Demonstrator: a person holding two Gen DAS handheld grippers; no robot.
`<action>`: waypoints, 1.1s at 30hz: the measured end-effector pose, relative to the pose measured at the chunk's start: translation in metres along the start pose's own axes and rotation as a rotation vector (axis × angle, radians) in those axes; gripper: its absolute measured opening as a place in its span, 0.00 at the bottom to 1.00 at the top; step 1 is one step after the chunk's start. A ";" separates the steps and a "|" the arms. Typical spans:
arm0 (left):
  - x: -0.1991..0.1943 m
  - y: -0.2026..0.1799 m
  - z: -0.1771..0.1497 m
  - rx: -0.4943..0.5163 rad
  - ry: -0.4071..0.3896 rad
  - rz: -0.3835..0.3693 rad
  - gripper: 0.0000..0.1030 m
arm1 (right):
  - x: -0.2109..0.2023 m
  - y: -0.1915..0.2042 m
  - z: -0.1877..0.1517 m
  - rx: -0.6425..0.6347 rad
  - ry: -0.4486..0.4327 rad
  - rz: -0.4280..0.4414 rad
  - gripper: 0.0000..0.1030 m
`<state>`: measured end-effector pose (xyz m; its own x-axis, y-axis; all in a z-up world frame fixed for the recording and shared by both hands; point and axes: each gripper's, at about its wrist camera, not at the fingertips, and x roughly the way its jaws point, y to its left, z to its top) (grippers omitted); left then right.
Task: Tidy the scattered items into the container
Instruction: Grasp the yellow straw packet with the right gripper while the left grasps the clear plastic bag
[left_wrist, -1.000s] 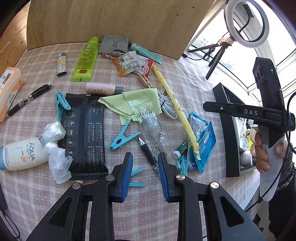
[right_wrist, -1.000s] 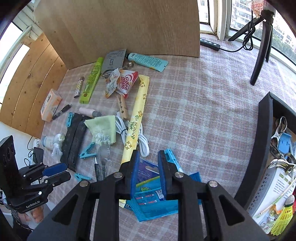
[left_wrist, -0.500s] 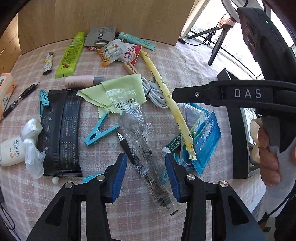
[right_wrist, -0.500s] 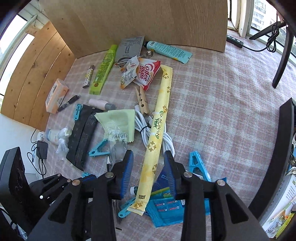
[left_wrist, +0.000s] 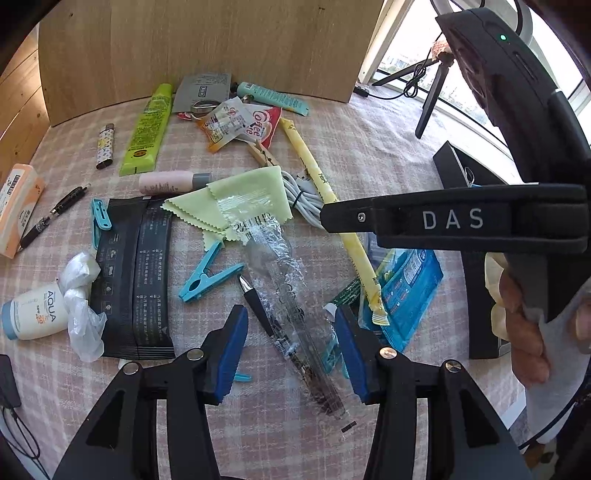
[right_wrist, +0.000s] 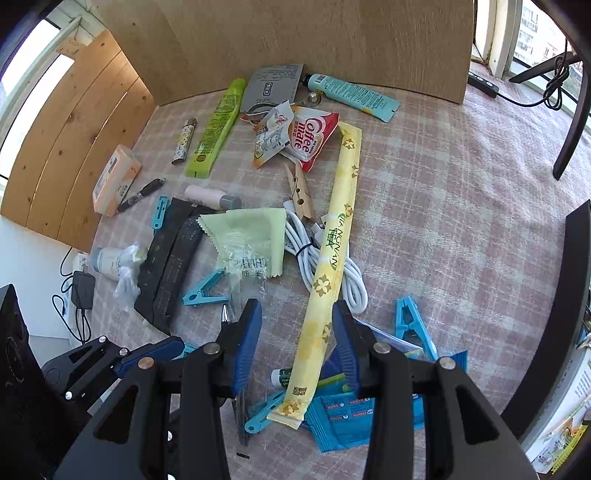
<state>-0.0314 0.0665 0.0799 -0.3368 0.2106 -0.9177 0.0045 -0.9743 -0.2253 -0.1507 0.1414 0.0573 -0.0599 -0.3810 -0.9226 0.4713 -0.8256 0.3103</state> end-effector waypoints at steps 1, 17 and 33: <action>0.002 0.003 0.000 -0.014 0.010 -0.011 0.47 | 0.001 0.000 0.001 0.003 0.003 0.002 0.38; 0.045 0.015 -0.005 -0.185 0.163 -0.123 0.48 | 0.029 -0.011 0.009 0.075 0.090 0.029 0.36; 0.033 0.030 -0.010 -0.175 0.106 -0.122 0.08 | 0.023 -0.038 -0.001 0.139 0.074 0.034 0.11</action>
<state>-0.0330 0.0453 0.0399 -0.2441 0.3419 -0.9075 0.1364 -0.9144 -0.3812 -0.1696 0.1647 0.0239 0.0217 -0.3819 -0.9240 0.3458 -0.8643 0.3653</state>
